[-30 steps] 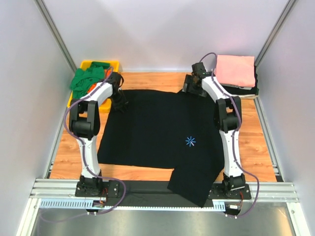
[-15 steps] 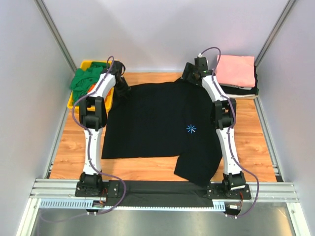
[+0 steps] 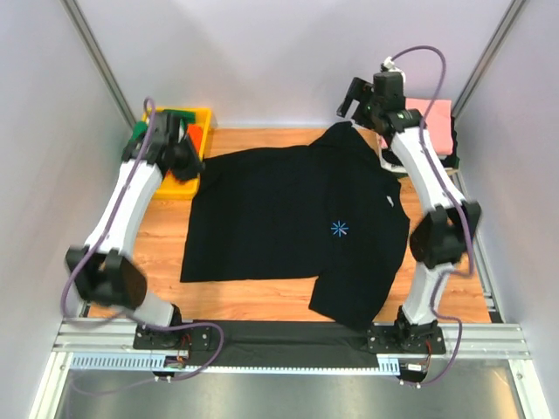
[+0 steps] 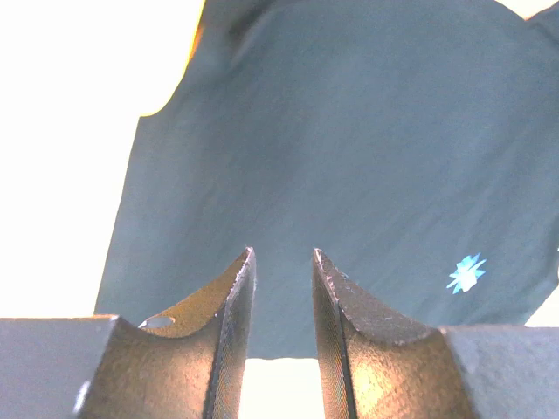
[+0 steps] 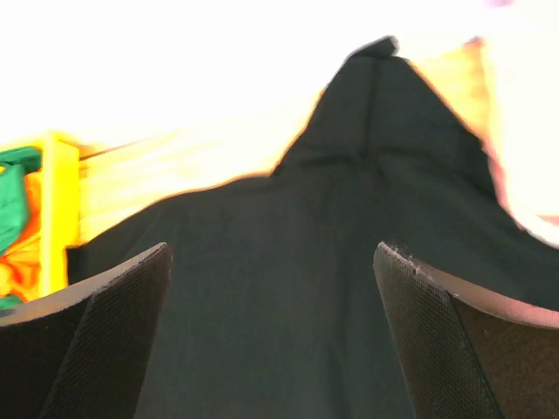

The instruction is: Fold and stack the t-shirts

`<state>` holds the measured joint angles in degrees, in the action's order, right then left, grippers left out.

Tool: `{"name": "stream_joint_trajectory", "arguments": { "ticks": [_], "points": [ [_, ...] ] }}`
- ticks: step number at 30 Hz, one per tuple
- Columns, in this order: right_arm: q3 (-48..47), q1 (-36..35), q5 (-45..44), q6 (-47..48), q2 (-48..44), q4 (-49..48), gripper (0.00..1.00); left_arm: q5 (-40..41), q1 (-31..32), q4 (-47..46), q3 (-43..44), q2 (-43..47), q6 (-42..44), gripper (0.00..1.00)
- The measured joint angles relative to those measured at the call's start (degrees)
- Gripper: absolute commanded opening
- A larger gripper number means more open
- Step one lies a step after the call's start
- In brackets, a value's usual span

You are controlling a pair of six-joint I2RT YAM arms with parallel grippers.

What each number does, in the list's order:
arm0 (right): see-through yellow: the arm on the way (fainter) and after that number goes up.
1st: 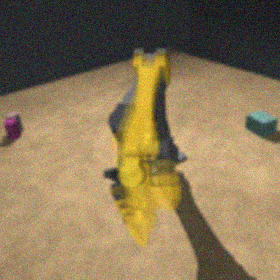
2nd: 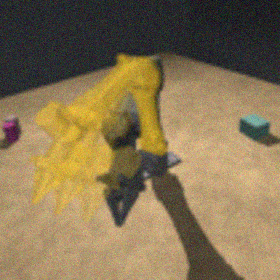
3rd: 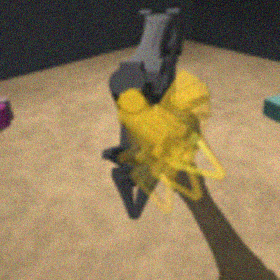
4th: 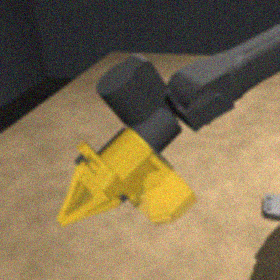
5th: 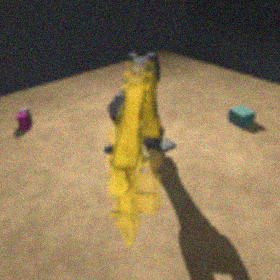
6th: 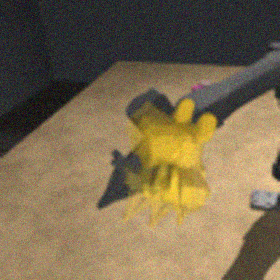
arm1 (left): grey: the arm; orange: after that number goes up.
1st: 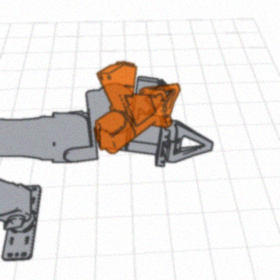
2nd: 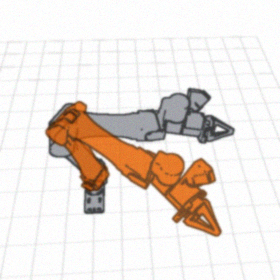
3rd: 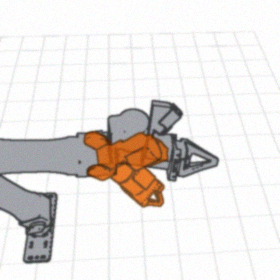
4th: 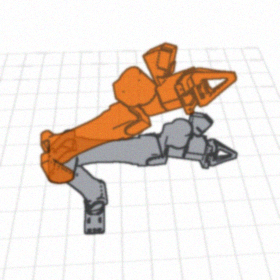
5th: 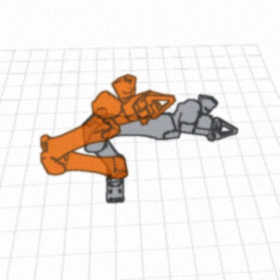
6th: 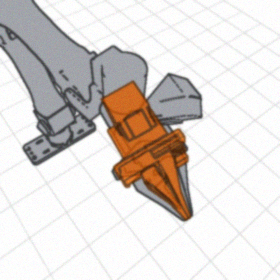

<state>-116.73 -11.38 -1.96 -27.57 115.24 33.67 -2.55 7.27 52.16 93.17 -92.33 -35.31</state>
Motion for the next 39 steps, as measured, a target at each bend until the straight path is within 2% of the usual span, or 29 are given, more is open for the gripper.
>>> {"name": "stream_joint_trajectory", "arguments": {
  "ticks": [2, 6, 10, 12, 16, 18, 19, 22, 25, 29, 32, 33, 34, 35, 37, 39],
  "points": [
    [7.6, -1.6, -4.1, -0.9, -11.6, 3.0, 1.00, 1.7, -0.2, -0.7, -10.7, 10.2, 0.0, 0.39],
    [29.2, -7.1, -9.3, -5.1, -32.7, 7.5, 1.00, 2.7, -1.0, -1.4, -29.8, 22.4, -1.2, 0.39],
    [52.8, -14.3, -11.0, -11.7, -46.2, 11.6, 1.00, 3.1, -1.2, -2.4, -48.3, 30.9, -4.5, 0.46],
    [60.5, -16.6, -11.1, -14.7, -48.9, 13.5, 1.00, 3.3, -1.1, -1.6, -54.4, 35.3, -6.5, 0.47],
    [70.7, -20.2, -10.7, -20.7, -55.6, 16.6, 1.00, 4.2, -0.9, -1.7, -60.1, 42.4, -11.0, 0.50],
    [73.1, -20.8, -10.3, -22.7, -59.5, 16.7, 1.00, 5.2, -0.9, -1.9, -61.0, 43.6, -12.9, 0.57],
    [74.2, -20.8, -10.2, -23.9, -61.2, 16.6, 1.00, 5.7, -0.9, -2.0, -61.2, 43.7, -13.7, 0.63],
    [77.3, -20.8, -10.3, -27.3, -64.1, 16.8, 1.00, 7.8, -0.9, -2.8, -61.9, 42.3, -15.9, 0.71],
    [79.4, -20.8, -10.9, -30.2, -65.4, 18.3, 1.00, 9.3, -0.9, -4.7, -63.7, 38.9, -17.5, 0.72],
    [80.3, -20.8, -12.6, -33.3, -66.9, 21.0, 1.00, 10.3, -0.9, -7.3, -65.0, 32.9, -18.5, 0.64],
    [80.5, -21.1, -12.4, -34.4, -66.6, 22.1, 1.00, 11.0, -0.9, -8.5, -64.1, 30.0, -18.4, 0.52],
    [80.8, -21.6, -12.3, -34.9, -66.3, 22.1, 1.00, 11.2, -0.9, -8.8, -63.8, 29.4, -18.4, 0.41],
    [81.3, -22.4, -12.2, -35.5, -66.0, 22.2, 1.00, 11.5, -0.9, -9.2, -63.5, 28.5, -18.6, 0.19],
    [81.9, -23.6, -12.0, -36.1, -65.6, 22.4, 1.00, 11.5, -1.0, -10.4, -63.3, 27.9, -18.1, 0.09],
    [83.1, -26.4, -11.6, -37.7, -64.9, 23.0, 1.00, 11.3, -1.0, -12.6, -63.0, 27.2, -18.4, 0.00],
    [83.5, -29.5, -11.5, -39.5, -64.2, 24.0, 1.00, 10.8, -1.0, -15.5, -63.0, 26.7, -18.2, 0.00]
  ]
}}
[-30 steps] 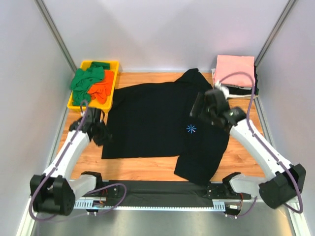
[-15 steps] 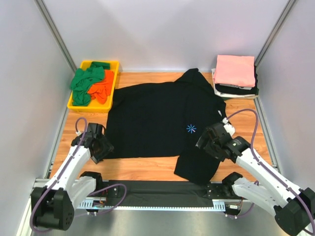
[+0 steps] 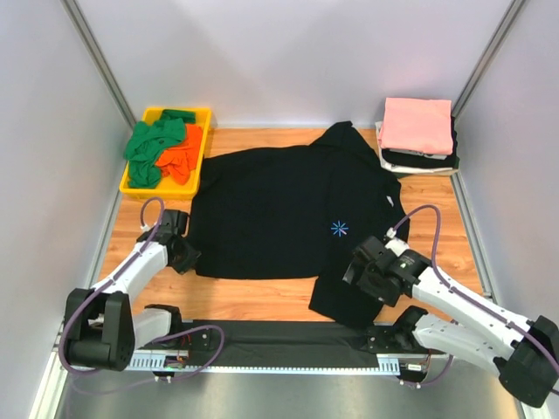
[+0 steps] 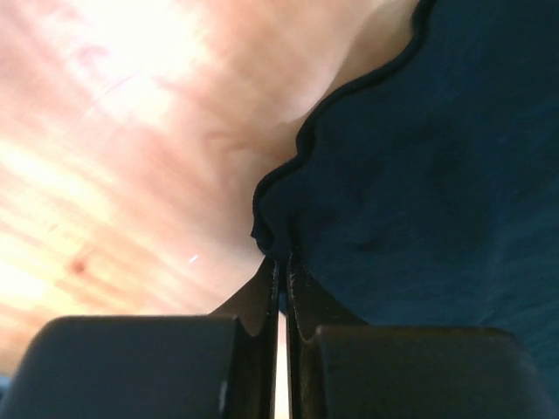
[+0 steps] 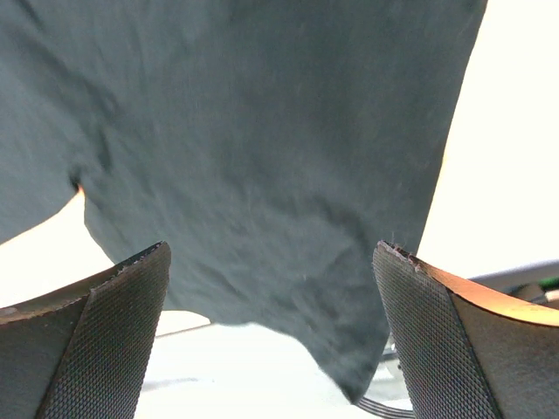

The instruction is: Fold and stack the t-shirts

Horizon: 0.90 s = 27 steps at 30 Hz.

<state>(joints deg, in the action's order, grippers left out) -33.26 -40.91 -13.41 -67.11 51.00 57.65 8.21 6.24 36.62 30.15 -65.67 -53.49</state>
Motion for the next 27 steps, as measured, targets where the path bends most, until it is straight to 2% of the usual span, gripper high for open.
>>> {"name": "stream_joint_trajectory", "arguments": {
  "ticks": [9, 11, 15, 16, 17, 18, 20, 21, 23, 25, 27],
  "points": [
    [1.1, -15.3, 0.9, -9.9, 4.0, 3.0, 0.95, -2.3, -2.6, -6.9, 0.5, -2.6, 1.2, 0.00],
    [1.6, -19.6, 1.5, -12.4, 5.4, 3.0, 0.91, -3.3, -3.7, -8.0, 0.5, -3.1, 1.7, 0.00],
    [3.4, -25.4, 1.1, -15.9, 9.1, 1.0, 0.76, -5.1, -5.1, -9.5, 0.4, -3.4, 2.8, 0.00],
    [4.0, -25.7, 1.0, -16.1, 10.1, -0.4, 0.67, -5.4, -5.2, -9.8, 0.3, -3.4, 3.0, 0.00],
    [3.8, -25.9, 0.7, -16.2, 11.1, -0.3, 0.64, -5.6, -5.3, -10.0, 0.2, -3.4, 3.1, 0.00],
    [3.7, -25.9, 0.6, -16.3, 11.7, 0.2, 0.53, -5.9, -5.3, -10.4, 0.2, -3.4, 3.2, 0.00],
    [3.5, -26.1, 0.4, -16.0, 13.0, 1.2, 0.40, -6.0, -5.3, -10.7, 0.1, -3.4, 3.4, 0.00],
    [3.1, -26.2, 0.3, -16.1, 13.8, 1.9, 0.24, -6.1, -5.3, -10.8, 0.1, -3.5, 3.5, 0.00],
    [2.5, -26.2, 0.2, -15.7, 15.0, 2.8, 0.07, -6.2, -5.4, -11.1, 0.0, -3.5, 3.5, 0.00],
    [2.3, -26.3, -0.4, -15.7, 15.5, 2.4, 0.00, -6.5, -5.5, -11.2, 0.0, -3.4, 3.5, 0.00],
    [2.0, -26.3, -0.7, -15.6, 15.6, 2.6, 0.00, -6.8, -5.6, -10.9, -0.1, -3.1, 3.5, 0.00]
  ]
}}
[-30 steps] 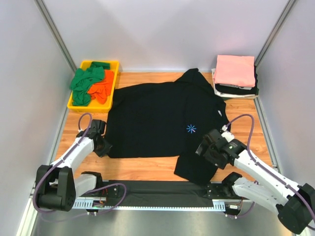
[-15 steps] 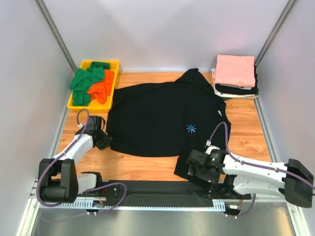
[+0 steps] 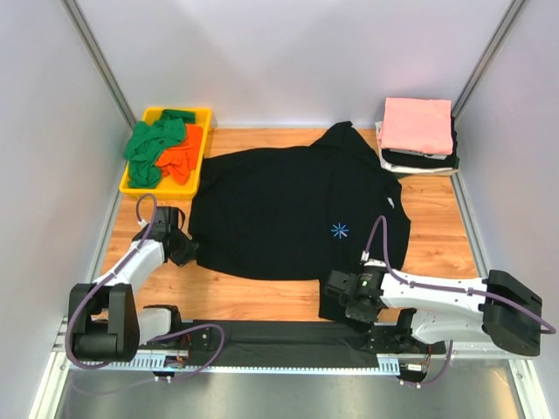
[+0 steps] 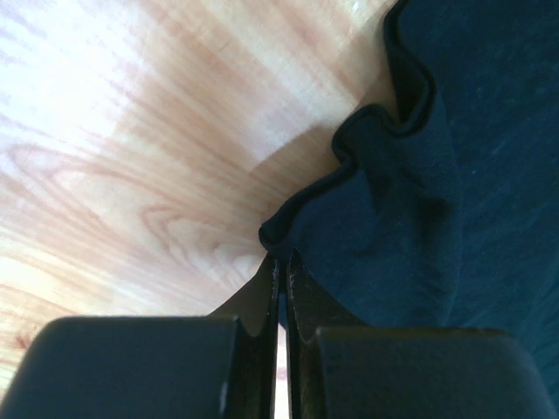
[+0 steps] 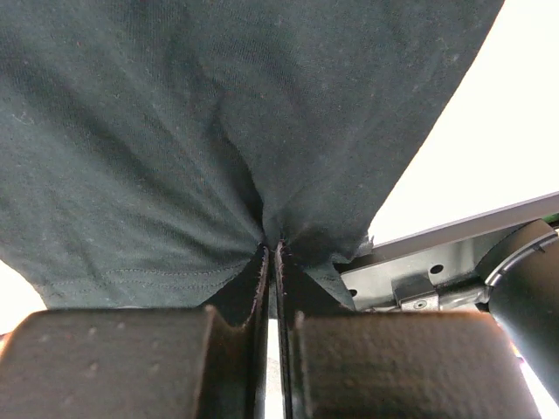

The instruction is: Fold and stack the t-shirts

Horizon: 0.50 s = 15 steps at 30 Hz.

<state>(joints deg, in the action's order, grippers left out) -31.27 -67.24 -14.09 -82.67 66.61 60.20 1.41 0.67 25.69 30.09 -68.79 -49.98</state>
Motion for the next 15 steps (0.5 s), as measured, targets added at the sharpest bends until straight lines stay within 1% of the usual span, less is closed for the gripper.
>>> {"name": "stream_joint_trajectory", "arguments": {
  "ticks": [4, 7, 10, 12, 13, 15],
  "points": [
    [0.0, -0.2, -0.3, -0.3, -1.5, 0.1, 0.00, -0.5, 0.0, 3.6, -0.2, 3.9, 0.1, 0.00],
    [-1.3, -0.2, -1.4, -0.7, -4.7, 2.7, 0.00, -0.7, 0.0, 7.9, 0.2, 10.4, 0.4, 0.00],
    [-6.2, -0.2, -4.3, -0.4, -9.7, 6.1, 0.00, -0.8, 0.0, 12.5, 2.1, 17.0, 1.0, 0.00],
    [-10.5, 0.2, -6.7, 0.3, -12.2, 7.1, 0.00, -0.9, 0.0, 15.5, 4.5, 19.5, 1.9, 0.00],
    [-12.6, 0.8, -7.8, 1.0, -13.0, 7.4, 0.00, -0.9, 0.0, 16.6, 5.8, 20.0, 2.3, 0.00],
    [-17.0, 4.2, -10.0, 3.8, -13.2, 7.8, 0.00, -0.8, 0.0, 18.3, 9.1, 20.1, 3.4, 0.00]
  ]
}}
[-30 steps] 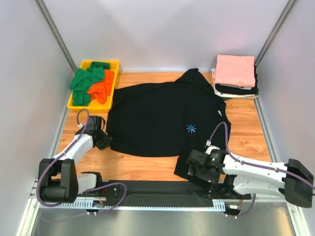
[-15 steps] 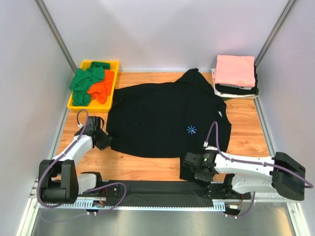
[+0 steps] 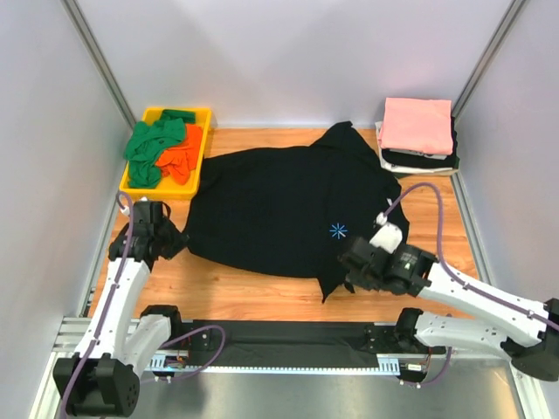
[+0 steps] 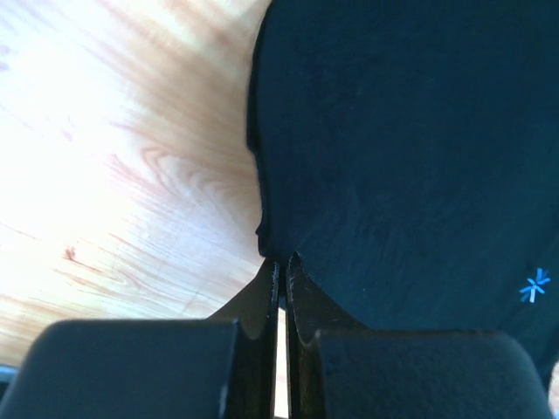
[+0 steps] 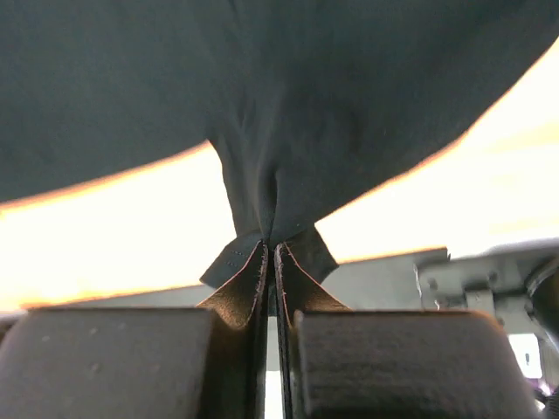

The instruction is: Fold and stack the t-shirts

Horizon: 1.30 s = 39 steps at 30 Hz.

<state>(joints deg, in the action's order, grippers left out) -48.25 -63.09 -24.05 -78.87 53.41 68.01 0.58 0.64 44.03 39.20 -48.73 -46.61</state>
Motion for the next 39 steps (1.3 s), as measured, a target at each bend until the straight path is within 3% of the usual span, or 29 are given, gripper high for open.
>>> {"name": "stream_joint_trajectory", "arguments": {
  "ticks": [5, 9, 21, 22, 23, 24, 25, 27, 28, 30, 32, 34, 39],
  "points": [
    [-7.5, 14.6, -1.6, 12.2, 2.7, -3.0, 0.00, 0.6, 0.0, 2.2, 7.4, -6.4, 2.2, 0.00],
    [-14.2, 26.9, -1.1, 24.4, 10.3, -7.3, 0.00, 1.5, 0.0, 2.4, 12.4, -16.0, 3.3, 0.00],
    [-38.3, 42.7, 5.6, 44.7, 41.7, -16.4, 0.00, 2.5, 0.0, 2.5, 31.4, -42.8, 4.7, 0.00],
    [-41.0, 43.5, 6.0, 45.7, 44.5, -16.2, 0.00, 2.4, 0.0, 2.8, 33.6, -45.6, 4.8, 0.10],
    [-44.6, 44.4, 6.4, 46.7, 47.6, -16.2, 0.14, 2.1, 0.0, 3.0, 36.0, -48.7, 5.1, 0.15],
    [-47.7, 45.1, 6.7, 47.3, 50.5, -16.5, 0.32, 1.3, -0.2, 3.3, 37.7, -51.0, 5.4, 0.26],
    [-51.4, 45.8, 6.9, 48.0, 53.7, -15.9, 0.51, 0.2, -0.5, 3.5, 39.8, -53.7, 5.8, 0.59],
    [-61.3, 47.1, 6.9, 49.5, 60.7, -13.1, 0.84, -1.9, -1.3, 4.2, 42.7, -57.3, 6.5, 0.76],
    [-66.0, 47.6, 6.7, 50.0, 63.9, -12.0, 0.87, -2.9, -1.7, 4.6, 43.9, -58.5, 7.0, 0.91],
    [-72.3, 48.5, 6.1, 51.2, 68.2, -9.7, 0.89, -3.5, -2.3, 5.6, 45.2, -59.1, 7.7, 0.93],
    [-71.0, 49.5, 5.6, 51.5, 67.8, -8.6, 0.89, -3.4, -2.8, 6.4, 45.8, -58.0, 8.2, 0.92],
    [-62.2, 50.4, 6.3, 51.3, 62.8, -10.6, 0.89, -2.9, -2.8, 6.5, 44.8, -55.6, 8.4, 0.90],
    [-29.3, 54.7, 13.5, 48.6, 41.2, -16.6, 0.85, -2.1, -2.8, 3.5, 32.8, -43.2, 7.9, 0.88]
  ]
}}
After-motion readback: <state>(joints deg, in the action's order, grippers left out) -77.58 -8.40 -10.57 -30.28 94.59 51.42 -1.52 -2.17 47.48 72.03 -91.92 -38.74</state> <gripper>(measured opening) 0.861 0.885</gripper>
